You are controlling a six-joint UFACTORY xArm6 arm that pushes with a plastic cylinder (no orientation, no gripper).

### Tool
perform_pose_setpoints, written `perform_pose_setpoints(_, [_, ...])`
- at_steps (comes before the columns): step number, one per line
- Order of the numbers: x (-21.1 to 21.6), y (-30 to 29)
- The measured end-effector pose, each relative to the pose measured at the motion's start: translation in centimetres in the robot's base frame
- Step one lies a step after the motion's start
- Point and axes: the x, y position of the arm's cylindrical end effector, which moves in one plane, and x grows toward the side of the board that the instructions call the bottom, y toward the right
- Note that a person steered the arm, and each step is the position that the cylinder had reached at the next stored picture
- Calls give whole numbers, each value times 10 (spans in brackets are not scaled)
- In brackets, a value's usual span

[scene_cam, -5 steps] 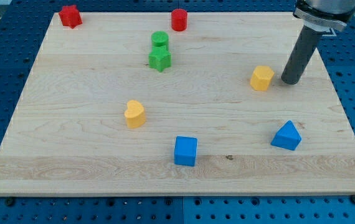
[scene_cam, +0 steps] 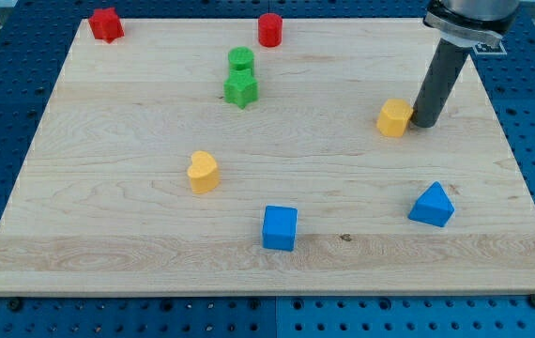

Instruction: Nudge the yellow hexagon left a bit

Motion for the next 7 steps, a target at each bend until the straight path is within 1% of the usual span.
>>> perform_pose_setpoints(3, [0, -6])
perform_pose_setpoints(5, [-8, -8])
perform_pose_setpoints(7, [3, -2])
